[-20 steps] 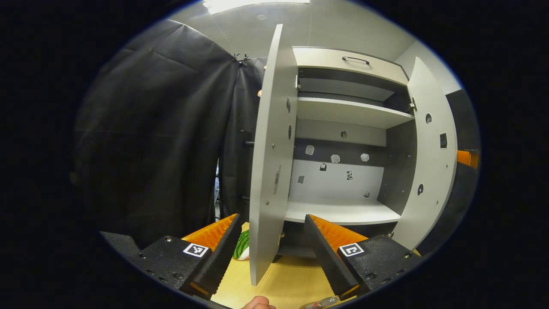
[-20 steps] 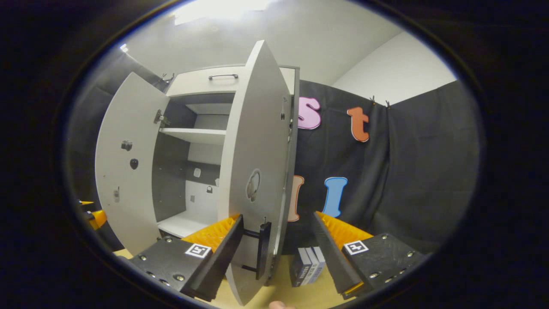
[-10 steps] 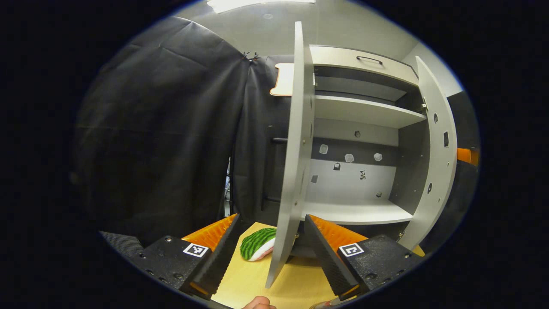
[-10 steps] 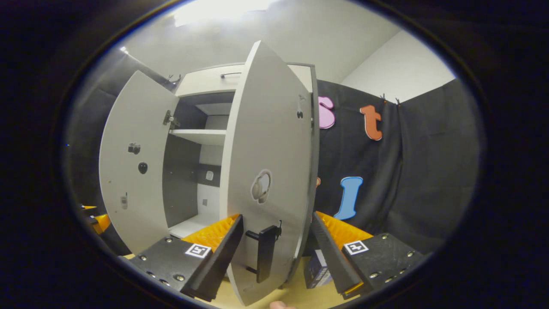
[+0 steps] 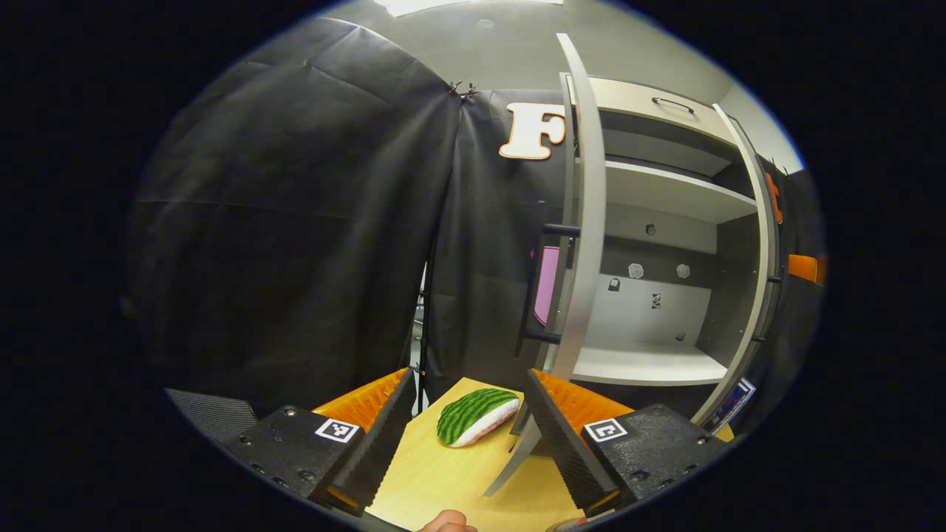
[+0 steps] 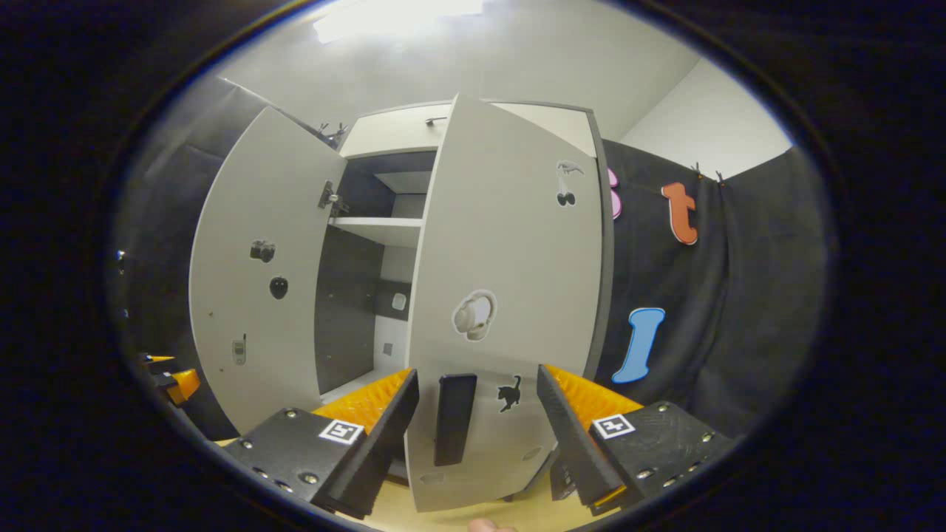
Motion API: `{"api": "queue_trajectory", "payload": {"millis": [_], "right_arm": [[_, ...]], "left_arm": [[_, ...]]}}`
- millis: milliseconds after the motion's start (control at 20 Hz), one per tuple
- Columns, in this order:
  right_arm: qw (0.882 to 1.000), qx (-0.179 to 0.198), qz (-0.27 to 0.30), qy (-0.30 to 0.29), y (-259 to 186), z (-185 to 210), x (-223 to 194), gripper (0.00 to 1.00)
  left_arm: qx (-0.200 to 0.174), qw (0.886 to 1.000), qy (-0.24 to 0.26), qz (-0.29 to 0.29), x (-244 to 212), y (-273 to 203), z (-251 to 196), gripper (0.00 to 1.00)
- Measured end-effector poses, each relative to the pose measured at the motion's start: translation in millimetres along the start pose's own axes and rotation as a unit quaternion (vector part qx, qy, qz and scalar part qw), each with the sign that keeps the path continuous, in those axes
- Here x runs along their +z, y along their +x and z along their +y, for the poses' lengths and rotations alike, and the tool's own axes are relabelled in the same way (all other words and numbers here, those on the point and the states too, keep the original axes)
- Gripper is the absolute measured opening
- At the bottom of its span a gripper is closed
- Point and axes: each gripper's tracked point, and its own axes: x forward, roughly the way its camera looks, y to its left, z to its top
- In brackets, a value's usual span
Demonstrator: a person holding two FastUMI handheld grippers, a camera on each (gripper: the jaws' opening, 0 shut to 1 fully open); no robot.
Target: Grasp the bottle in the cabinet with the left hand and place it on the coaster, then close the right door with the right hand and the left door with the left hand.
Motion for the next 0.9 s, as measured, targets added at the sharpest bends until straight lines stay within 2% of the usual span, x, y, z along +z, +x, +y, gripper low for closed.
{"api": "queue_trajectory", "payload": {"millis": [300, 500, 550, 600, 650, 700, 900], "right_arm": [[1.000, -0.009, 0.007, 0.000, 2, 7, -5, 1.00], [1.000, -0.021, 0.008, 0.000, 1, 7, -5, 1.00], [1.000, -0.025, 0.009, 0.001, 2, 6, -5, 0.92], [1.000, -0.027, 0.010, 0.002, 2, 6, -6, 0.97], [0.999, -0.030, 0.010, 0.003, 2, 5, -6, 0.97], [0.999, -0.033, 0.011, 0.003, 1, 5, -7, 0.92], [0.999, -0.039, 0.015, 0.003, 2, 5, -9, 0.93]], "left_arm": [[-0.007, 1.000, -0.008, 0.013, -6, 6, 3, 0.95], [-0.024, 0.999, -0.004, 0.022, -8, 8, 0, 0.94], [-0.029, 0.999, -0.003, 0.023, -8, 9, 0, 0.94], [-0.034, 0.999, -0.001, 0.025, -9, 10, -1, 0.95], [-0.039, 0.999, 0.000, 0.028, -9, 10, -2, 0.95], [-0.044, 0.999, 0.001, 0.029, -9, 10, -3, 0.95], [-0.061, 0.997, 0.009, 0.038, -13, 14, -6, 0.94]]}}
